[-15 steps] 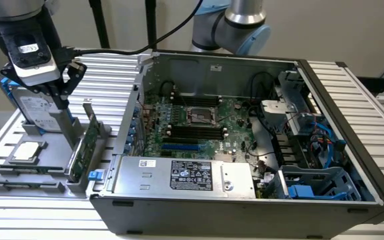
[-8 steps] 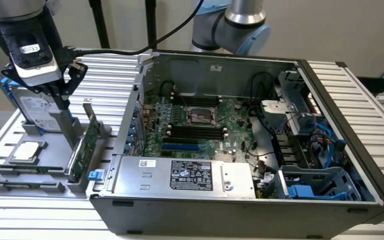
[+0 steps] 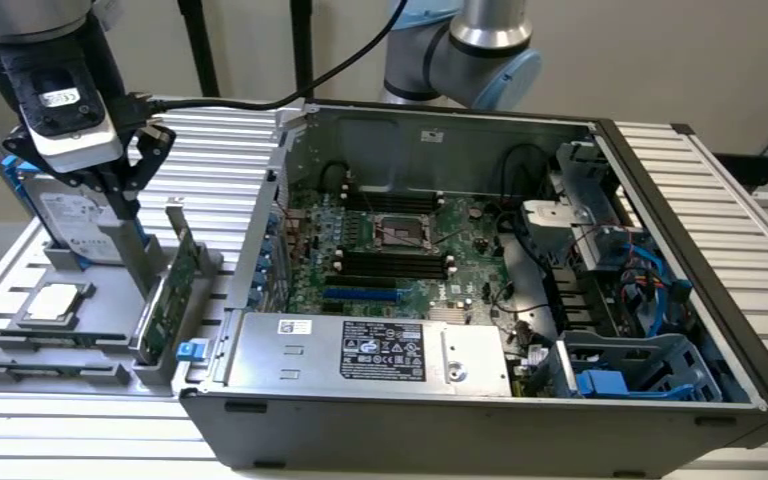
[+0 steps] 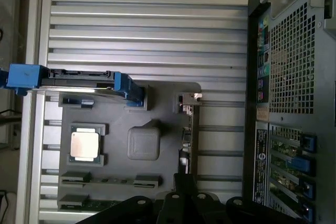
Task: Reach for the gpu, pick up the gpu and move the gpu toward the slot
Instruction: 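Pick up the gpu and move the gpu toward the slot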
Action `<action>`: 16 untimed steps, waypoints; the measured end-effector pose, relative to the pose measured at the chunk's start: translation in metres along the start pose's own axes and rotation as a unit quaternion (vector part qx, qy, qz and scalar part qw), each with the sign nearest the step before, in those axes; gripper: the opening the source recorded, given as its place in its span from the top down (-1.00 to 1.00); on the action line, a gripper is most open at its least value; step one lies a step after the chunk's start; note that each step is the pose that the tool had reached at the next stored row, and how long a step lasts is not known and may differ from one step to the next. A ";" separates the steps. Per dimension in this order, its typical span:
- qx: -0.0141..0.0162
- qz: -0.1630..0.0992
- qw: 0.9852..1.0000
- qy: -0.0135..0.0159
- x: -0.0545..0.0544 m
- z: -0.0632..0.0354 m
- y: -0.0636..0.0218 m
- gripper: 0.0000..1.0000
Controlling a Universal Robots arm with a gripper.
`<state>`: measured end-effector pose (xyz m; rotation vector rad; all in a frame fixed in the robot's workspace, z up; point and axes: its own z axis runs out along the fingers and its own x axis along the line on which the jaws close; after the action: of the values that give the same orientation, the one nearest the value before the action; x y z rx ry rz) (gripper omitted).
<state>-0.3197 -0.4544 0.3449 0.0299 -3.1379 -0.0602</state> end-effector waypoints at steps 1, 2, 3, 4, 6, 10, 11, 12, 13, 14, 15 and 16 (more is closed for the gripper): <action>0.000 0.000 1.000 0.000 0.000 0.0000 0.0000 0.76; 0.000 0.000 1.000 0.000 0.000 0.0000 0.0000 0.65; 0.000 0.000 1.000 0.000 0.000 0.0000 0.0000 0.51; 0.000 0.000 1.000 0.000 0.000 0.0000 0.0000 0.40; 0.000 0.000 1.000 0.000 0.000 0.0000 0.0000 0.29; 0.000 0.000 1.000 0.000 0.000 0.0026 -0.0013 0.04; 0.000 0.000 1.000 -0.001 0.000 0.0044 -0.0023 0.04; 0.000 0.000 1.000 -0.001 0.000 0.0060 -0.0037 0.04; 0.000 0.000 1.000 -0.001 0.000 0.0078 -0.0054 0.04; 0.000 0.000 1.000 -0.001 0.000 0.0095 -0.0071 0.04; 0.000 0.000 1.000 -0.001 0.000 0.0114 -0.0089 0.04; 0.000 0.000 1.000 -0.001 0.000 0.0131 -0.0107 0.04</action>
<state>-0.3198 -0.4646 0.3314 0.0300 -3.1396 -0.0602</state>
